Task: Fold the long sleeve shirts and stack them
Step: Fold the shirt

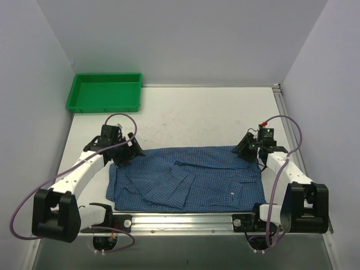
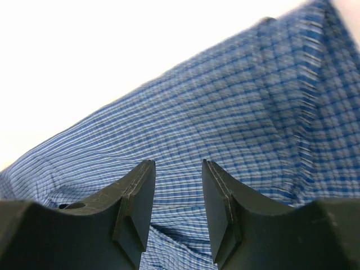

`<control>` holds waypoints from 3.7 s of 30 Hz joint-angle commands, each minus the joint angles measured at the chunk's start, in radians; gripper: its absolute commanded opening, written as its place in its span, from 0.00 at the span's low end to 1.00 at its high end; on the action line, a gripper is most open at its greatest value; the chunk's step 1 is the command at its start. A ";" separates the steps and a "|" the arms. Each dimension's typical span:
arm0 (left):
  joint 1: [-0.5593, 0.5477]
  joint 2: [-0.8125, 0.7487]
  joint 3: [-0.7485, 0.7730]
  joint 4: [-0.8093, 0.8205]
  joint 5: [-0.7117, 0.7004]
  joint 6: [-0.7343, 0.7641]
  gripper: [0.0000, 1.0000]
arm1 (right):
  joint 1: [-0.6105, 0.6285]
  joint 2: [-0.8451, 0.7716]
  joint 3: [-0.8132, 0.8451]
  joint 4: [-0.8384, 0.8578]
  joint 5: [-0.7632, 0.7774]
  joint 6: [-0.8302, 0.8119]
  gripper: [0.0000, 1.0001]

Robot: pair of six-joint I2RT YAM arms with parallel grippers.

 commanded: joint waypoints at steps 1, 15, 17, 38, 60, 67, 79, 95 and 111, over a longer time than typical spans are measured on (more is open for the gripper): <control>-0.121 -0.101 0.022 -0.029 -0.092 -0.033 0.92 | 0.023 0.010 0.047 -0.028 0.028 -0.018 0.39; -0.126 0.199 -0.030 0.112 -0.198 -0.077 0.76 | -0.036 0.309 0.136 0.048 0.041 -0.012 0.38; -0.108 0.237 -0.023 0.112 -0.211 -0.082 0.76 | -0.060 0.352 0.164 0.048 0.057 -0.027 0.38; -0.039 0.153 0.258 0.008 -0.167 0.122 0.90 | 0.264 0.288 0.442 -0.122 0.097 -0.129 0.38; -0.036 0.592 0.459 0.046 -0.256 0.071 0.56 | 0.799 0.524 0.451 -0.070 0.317 -0.070 0.21; 0.001 0.654 0.459 0.031 -0.259 0.056 0.56 | 0.800 0.484 0.327 -0.076 0.335 -0.058 0.22; 0.018 0.350 0.493 -0.039 -0.266 0.148 0.90 | 0.865 0.277 0.472 -0.257 0.319 -0.334 0.43; 0.004 -0.166 0.099 0.009 -0.376 0.306 0.97 | 0.865 0.443 0.603 -0.246 0.044 -0.422 0.55; 0.006 -0.129 0.092 0.023 -0.362 0.304 0.97 | 0.866 0.648 0.748 -0.246 -0.024 -0.451 0.53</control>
